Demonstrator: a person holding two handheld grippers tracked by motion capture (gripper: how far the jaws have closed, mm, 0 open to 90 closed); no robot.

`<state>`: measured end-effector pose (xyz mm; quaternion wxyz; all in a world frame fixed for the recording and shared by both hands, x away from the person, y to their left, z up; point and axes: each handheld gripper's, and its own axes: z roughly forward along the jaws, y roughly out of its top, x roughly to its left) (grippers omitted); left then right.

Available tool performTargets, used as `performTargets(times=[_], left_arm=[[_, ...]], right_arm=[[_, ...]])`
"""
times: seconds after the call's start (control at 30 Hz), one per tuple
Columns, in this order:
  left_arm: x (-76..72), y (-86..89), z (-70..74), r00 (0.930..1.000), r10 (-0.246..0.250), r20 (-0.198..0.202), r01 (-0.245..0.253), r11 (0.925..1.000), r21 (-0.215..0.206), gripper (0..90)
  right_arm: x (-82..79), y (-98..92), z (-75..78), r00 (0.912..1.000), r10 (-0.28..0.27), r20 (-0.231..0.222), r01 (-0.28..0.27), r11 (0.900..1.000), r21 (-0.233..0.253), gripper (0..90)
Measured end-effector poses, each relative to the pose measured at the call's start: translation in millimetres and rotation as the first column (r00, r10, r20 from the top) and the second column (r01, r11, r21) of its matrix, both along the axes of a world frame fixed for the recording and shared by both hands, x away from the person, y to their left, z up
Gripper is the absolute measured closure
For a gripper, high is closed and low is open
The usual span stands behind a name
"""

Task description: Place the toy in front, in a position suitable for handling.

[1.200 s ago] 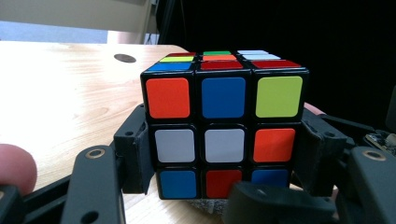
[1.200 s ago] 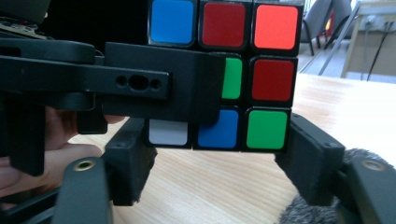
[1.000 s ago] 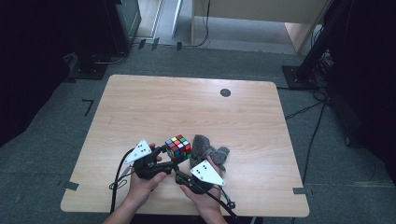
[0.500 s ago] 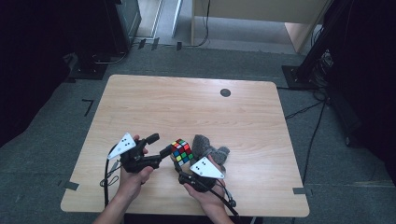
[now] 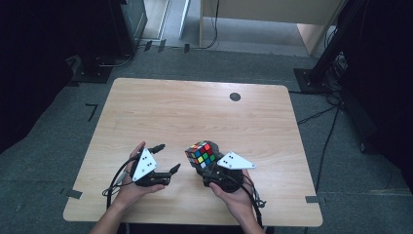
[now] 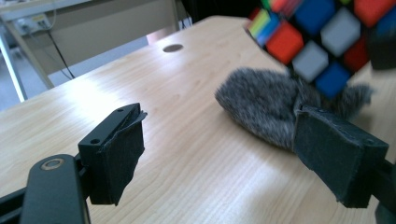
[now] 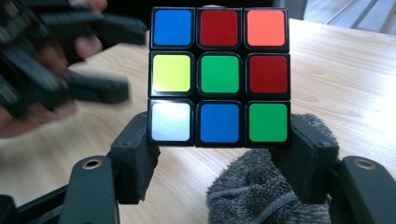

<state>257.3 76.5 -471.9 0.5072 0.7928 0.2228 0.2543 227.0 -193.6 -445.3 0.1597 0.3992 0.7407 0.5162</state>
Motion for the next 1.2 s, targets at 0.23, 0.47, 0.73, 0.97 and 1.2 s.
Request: performTargets(times=[0.23,0.47,0.73,0.97,1.2], left_arm=[[-10.9,-17.2,-5.3,0.9946,-0.053,0.09,0.044,0.9941,0.1,20.7],[-18.8,-25.9,-6.8,0.9844,-0.108,0.139,0.085,0.9833,0.161,22.5],[-26.4,-33.3,-7.7,0.9712,-0.14,0.193,0.105,0.9776,0.182,32.4],[-22.7,-29.6,-9.0,0.9777,-0.12,0.172,0.087,0.9791,0.184,34.1],[-9.5,-14.9,-7.4,0.9939,-0.092,0.06,0.085,0.9912,0.101,34.2]], right_arm=[[1.2,3.1,4.7,0.9963,0.026,-0.081,-0.023,0.999,0.037,35.1],[1.9,11.1,3.6,0.9842,0.07,-0.163,-0.063,0.997,0.05,35.0],[1.9,17.1,1.3,0.974,0.094,-0.206,-0.082,0.995,0.063,35.0],[3.4,6.2,6.5,0.9822,0.102,-0.157,-0.078,0.986,0.15,23.8],[12.1,-20.4,2.1,0.9923,-0.078,-0.096,0.088,0.99,0.11,25.9]])
